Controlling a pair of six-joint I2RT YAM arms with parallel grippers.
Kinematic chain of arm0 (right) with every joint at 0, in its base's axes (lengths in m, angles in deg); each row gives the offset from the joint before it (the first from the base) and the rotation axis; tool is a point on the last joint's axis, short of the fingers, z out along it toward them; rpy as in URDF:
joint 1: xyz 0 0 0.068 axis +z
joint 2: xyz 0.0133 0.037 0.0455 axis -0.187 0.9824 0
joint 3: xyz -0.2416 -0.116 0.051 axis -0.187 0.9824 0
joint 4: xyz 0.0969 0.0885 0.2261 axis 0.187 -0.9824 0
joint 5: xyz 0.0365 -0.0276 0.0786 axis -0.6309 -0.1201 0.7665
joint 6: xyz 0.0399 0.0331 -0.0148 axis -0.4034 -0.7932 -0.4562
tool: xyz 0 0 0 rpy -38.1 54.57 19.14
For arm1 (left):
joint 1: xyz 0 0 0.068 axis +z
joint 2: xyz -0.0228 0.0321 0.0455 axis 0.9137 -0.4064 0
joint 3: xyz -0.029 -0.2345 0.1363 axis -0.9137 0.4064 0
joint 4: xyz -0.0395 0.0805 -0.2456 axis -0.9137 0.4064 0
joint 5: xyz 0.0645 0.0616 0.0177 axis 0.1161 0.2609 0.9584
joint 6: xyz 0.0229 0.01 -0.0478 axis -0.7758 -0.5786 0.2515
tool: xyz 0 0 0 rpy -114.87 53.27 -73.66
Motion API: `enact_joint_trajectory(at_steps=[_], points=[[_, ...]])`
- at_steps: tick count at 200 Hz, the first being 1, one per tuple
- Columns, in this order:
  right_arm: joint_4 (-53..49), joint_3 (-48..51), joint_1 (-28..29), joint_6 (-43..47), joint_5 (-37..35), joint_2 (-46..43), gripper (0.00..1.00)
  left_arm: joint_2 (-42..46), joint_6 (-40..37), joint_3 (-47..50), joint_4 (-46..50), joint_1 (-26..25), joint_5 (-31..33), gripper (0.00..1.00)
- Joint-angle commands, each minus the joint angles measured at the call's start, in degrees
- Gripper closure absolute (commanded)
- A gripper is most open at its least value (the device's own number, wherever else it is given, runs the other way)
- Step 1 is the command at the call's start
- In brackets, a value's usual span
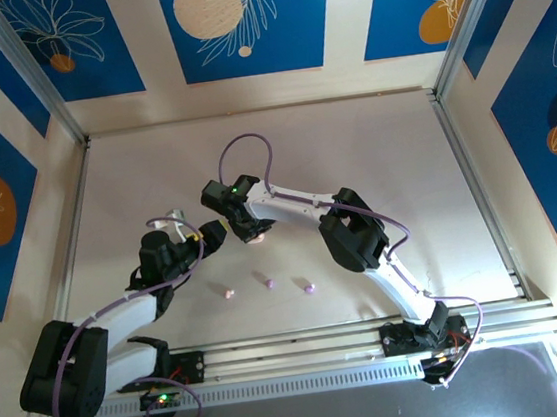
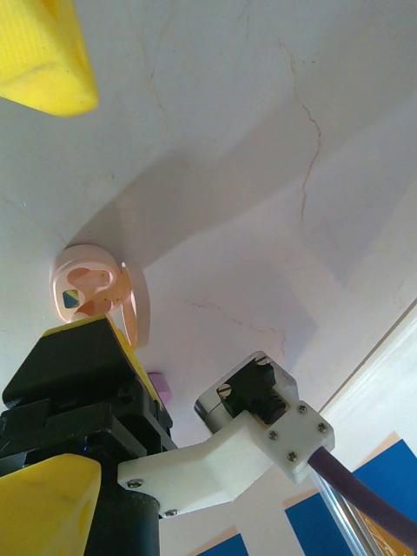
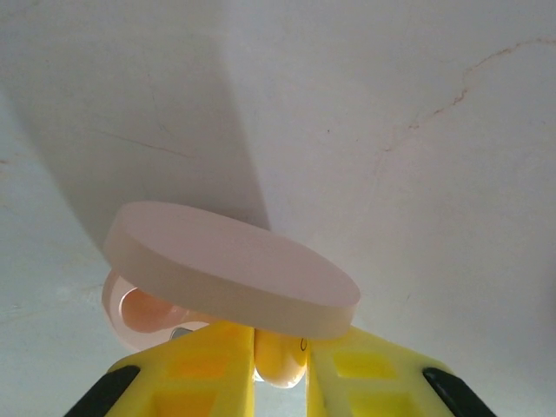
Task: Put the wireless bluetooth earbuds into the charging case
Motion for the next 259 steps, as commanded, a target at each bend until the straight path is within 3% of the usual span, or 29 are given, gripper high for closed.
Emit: enact_joint_trajectory(at_steps=[1, 259], points=[[0.0, 0.4, -0.2, 0.7, 0.1, 1.1, 0.81, -0.2, -0.5, -0.3, -1.1, 0.6, -0.8, 0.00], [-0.2, -0.6, 3.5, 2.9, -7.0, 3.2, 0.82, 0.7, -0.6, -0.2, -0.6, 0.5, -0.9, 0.00]])
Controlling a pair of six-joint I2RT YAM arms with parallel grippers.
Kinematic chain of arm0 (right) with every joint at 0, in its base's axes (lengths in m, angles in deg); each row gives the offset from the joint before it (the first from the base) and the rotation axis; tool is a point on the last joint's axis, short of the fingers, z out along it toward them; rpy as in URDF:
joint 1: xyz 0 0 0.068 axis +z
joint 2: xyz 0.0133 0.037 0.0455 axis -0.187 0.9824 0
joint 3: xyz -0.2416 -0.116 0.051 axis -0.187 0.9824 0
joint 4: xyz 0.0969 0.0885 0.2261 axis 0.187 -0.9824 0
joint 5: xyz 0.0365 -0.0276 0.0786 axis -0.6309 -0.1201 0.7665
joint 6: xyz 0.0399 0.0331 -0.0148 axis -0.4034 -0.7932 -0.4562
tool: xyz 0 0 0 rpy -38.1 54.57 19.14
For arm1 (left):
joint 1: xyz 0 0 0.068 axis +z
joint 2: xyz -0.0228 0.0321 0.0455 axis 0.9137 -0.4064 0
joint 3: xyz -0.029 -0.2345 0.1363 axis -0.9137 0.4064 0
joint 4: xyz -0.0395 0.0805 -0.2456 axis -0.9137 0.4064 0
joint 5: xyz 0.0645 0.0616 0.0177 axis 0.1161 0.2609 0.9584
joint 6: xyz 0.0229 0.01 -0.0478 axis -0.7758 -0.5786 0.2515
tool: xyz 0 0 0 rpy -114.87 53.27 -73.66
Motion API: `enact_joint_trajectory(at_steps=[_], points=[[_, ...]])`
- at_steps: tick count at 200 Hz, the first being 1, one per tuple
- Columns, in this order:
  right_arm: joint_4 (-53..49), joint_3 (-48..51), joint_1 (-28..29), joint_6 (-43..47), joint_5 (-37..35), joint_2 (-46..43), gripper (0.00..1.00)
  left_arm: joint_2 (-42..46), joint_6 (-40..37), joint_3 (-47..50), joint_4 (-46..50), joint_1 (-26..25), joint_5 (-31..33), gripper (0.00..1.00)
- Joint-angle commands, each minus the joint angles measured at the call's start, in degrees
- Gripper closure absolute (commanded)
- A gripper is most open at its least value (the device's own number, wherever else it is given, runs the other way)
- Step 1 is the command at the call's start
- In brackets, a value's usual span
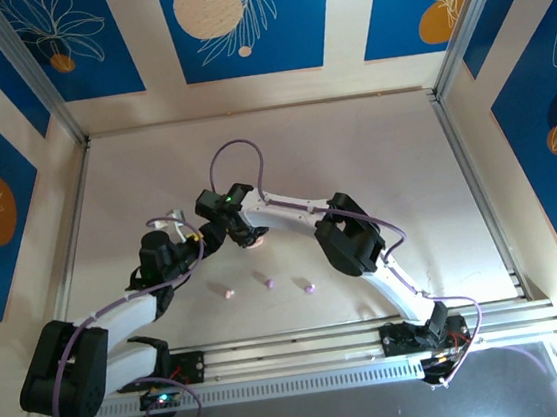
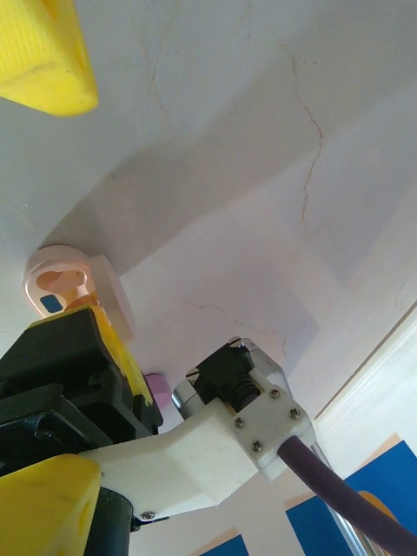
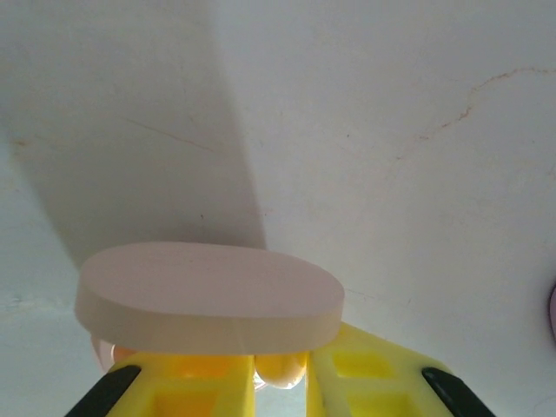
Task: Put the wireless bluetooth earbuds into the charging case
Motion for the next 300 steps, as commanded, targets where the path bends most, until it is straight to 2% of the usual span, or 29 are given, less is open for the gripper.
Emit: enact_joint_trajectory(at_steps=[1, 108, 238, 300], points=[[-0.5, -0.4, 0.8, 0.6, -1.9, 2.2, 0.82, 0.6, -0.6, -0.3, -0.7, 0.5, -0.8, 0.00], [-1.7, -0.8, 3.0, 0.3, -5.7, 0.7, 0.82, 1.0, -0.6, -0.2, -0.5, 0.6, -0.8, 0.00], [-1.4, 1.5, 4.4, 0.1, -5.2, 2.3, 0.81, 1.4, -0.6, -0.2, -0.3, 0.5, -0.7, 0.00], [-2.5, 1.0, 5.3, 0.5, -5.4, 1.8, 0.74, 1.2, -0.6, -0.2, -0.4, 0.6, -0.8, 0.00]])
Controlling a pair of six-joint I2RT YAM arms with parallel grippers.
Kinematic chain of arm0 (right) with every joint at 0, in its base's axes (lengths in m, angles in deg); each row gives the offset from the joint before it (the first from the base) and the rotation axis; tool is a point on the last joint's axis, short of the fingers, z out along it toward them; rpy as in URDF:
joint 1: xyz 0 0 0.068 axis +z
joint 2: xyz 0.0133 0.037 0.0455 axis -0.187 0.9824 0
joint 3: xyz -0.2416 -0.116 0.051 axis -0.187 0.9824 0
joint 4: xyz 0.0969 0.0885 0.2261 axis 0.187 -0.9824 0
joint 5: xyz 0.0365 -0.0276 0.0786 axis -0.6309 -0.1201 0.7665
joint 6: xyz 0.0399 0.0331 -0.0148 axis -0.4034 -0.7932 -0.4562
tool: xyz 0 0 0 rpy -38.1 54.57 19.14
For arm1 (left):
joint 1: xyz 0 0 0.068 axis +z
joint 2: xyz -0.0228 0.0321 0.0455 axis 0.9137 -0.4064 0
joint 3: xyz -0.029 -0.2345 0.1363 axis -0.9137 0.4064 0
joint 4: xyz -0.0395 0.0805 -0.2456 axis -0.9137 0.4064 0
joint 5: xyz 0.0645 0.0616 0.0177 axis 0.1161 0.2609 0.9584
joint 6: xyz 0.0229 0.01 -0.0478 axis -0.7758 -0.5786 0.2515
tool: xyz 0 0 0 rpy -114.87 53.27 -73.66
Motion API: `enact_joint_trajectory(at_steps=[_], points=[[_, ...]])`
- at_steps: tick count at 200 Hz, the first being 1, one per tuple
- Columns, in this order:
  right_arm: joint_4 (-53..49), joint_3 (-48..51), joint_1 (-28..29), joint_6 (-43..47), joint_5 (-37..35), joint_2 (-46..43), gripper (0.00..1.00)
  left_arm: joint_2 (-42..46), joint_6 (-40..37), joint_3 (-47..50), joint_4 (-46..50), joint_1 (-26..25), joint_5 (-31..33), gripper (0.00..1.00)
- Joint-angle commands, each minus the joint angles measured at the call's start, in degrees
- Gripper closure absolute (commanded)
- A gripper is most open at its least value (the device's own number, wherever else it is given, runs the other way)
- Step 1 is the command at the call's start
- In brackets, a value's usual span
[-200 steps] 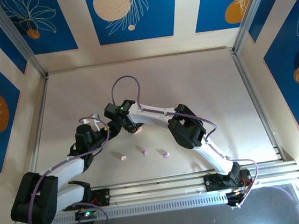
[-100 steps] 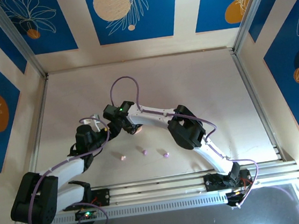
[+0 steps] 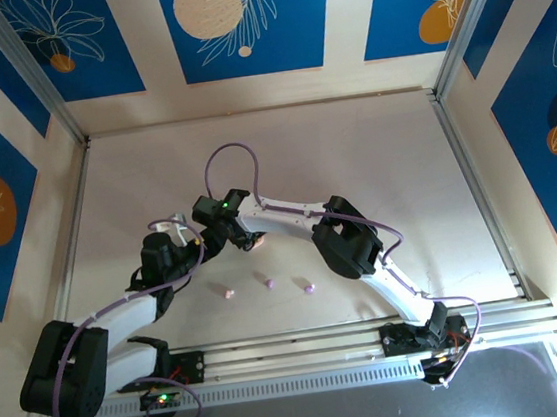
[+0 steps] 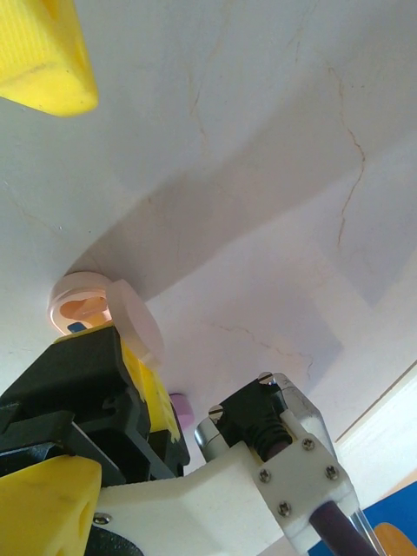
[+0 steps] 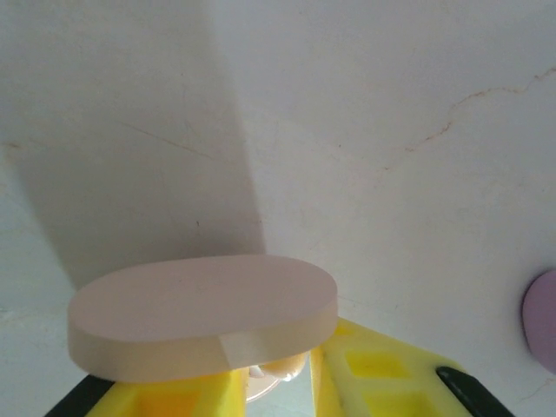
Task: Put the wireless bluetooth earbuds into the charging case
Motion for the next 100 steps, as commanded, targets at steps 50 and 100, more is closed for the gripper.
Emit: enact_joint_trajectory(at_steps=[50, 100], points=[[-3.3, 0.8, 3.9, -0.4, -0.3, -0.5, 0.74, 1.1, -0.5, -0.6, -3.8, 0.6, -0.4, 0.00], [-2.4, 2.3, 4.2, -0.8, 1.5, -3.6, 0.73, 0.9, -0.5, -0.6, -4.0, 0.5, -0.5, 0.00]])
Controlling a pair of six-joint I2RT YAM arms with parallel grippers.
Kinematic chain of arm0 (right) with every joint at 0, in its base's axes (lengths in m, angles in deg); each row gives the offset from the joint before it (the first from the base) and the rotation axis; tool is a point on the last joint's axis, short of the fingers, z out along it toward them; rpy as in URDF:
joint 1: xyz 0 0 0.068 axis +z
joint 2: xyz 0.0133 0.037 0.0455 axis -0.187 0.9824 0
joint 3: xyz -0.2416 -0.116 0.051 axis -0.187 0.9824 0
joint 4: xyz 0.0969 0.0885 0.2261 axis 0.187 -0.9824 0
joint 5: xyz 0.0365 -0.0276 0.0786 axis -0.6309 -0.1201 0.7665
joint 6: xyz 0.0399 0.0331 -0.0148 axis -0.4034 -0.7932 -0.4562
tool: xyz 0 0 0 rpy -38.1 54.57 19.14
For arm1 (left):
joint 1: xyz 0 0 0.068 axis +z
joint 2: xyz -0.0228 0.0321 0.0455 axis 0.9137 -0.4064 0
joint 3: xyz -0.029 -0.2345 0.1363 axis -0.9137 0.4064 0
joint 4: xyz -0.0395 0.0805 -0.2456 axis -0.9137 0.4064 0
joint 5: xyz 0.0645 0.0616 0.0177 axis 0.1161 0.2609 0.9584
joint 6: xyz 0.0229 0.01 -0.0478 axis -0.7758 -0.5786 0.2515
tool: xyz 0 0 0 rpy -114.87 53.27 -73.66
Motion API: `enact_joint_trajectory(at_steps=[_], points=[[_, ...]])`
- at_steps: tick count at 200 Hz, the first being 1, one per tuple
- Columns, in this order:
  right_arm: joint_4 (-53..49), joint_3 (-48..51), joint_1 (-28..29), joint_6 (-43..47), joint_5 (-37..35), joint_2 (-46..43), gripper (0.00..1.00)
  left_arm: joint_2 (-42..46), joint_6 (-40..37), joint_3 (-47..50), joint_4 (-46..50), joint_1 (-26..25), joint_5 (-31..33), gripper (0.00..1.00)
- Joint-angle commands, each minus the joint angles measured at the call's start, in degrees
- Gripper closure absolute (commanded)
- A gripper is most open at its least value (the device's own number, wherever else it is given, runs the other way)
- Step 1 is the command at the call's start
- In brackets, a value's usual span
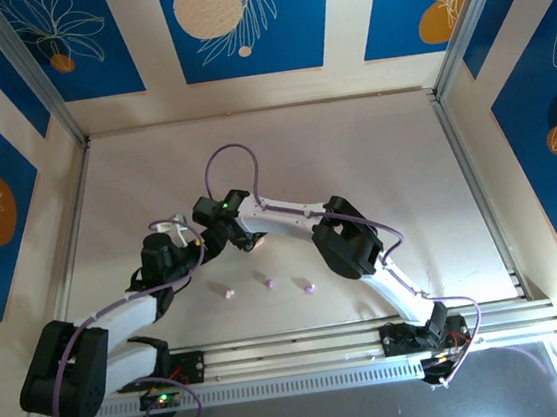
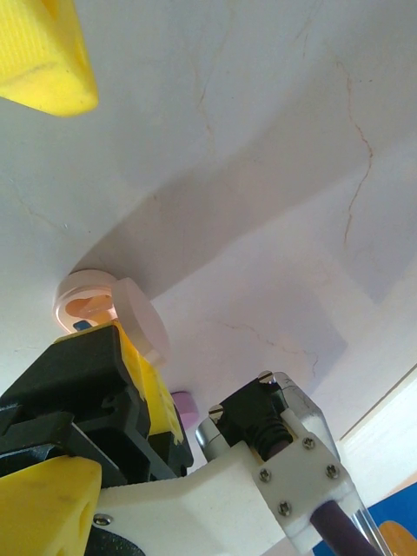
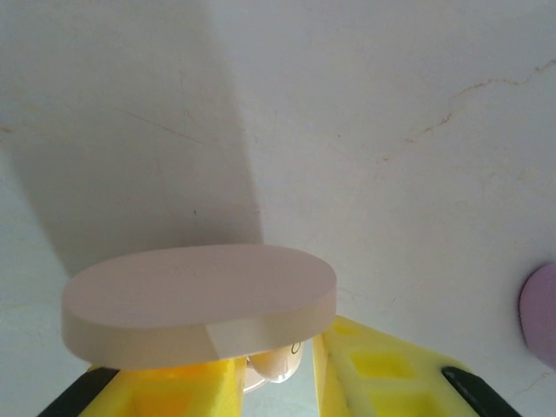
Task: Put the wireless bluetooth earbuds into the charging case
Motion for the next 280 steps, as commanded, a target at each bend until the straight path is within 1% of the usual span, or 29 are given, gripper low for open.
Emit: enact_joint_trajectory(at_steps=[1, 49, 118, 136, 146, 156, 173, 188, 199, 213, 222, 231, 254, 264, 280], points=[[-1.8, 1.8, 4.0, -0.8, 1.3, -3.2, 0.73, 0.9, -0.5, -0.8, -3.9, 0.6, 0.2, 0.00], [-0.6, 3.6, 4.1, -1.0, 2.9, -5.5, 0.71, 0.8, -0.5, -0.8, -3.9, 0.5, 0.1, 0.00], [1.9, 6.1, 3.3, -1.9, 5.5, -8.4, 0.71, 1.1, -0.6, -0.8, -3.7, 0.5, 0.2, 0.00], [3.0, 7.4, 2.7, -2.5, 6.1, -9.6, 0.75, 1.2, -0.7, -0.9, -3.4, 0.5, 0.2, 0.00], [3.5, 8.0, 2.3, -2.8, 6.6, -10.1, 0.78, 1.2, -0.7, -1.0, -3.1, 0.5, 0.3, 0.00], [4.4, 8.9, 1.9, -3.0, 7.4, -10.8, 0.84, 1.2, -0.8, -1.1, -3.0, 0.5, 0.3, 0.00], [6.8, 10.7, 1.0, -3.4, 10.0, -12.1, 0.95, 1.2, -0.7, -1.1, -2.8, 0.5, 0.2, 0.04], [8.6, 12.5, 0.2, -4.1, 11.4, -13.4, 0.95, 1.0, -0.7, -1.2, -2.7, 0.5, 0.1, 0.11], [10.0, 14.0, -0.2, -4.7, 12.0, -14.7, 0.96, 0.8, -0.8, -1.4, -2.6, 0.5, -0.2, 0.20], [12.2, 16.6, -0.6, -5.3, 13.4, -17.2, 0.95, 1.1, -0.8, -1.4, -2.7, 0.5, -0.5, 0.32], [13.9, 18.4, -1.0, -5.8, 14.8, -19.1, 0.92, 1.5, -0.6, -1.4, -2.5, 0.5, -0.8, 0.39], [15.7, 20.7, -1.4, -6.6, 16.2, -21.0, 0.89, 2.2, -0.4, -1.4, -2.3, 0.4, -1.1, 0.43], [20.6, 26.4, -2.5, -8.5, 21.3, -26.0, 0.81, 7.0, 0.2, -0.1, -1.4, 0.3, -0.6, 0.43], [22.2, 28.4, -2.8, -9.2, 23.1, -27.5, 0.78, 10.5, 0.2, 0.7, -0.4, 0.2, 0.5, 0.40], [23.9, 30.5, -2.9, -10.1, 26.0, -29.2, 0.74, 17.2, -0.8, 1.5, 4.0, 0.0, 2.9, 0.35]])
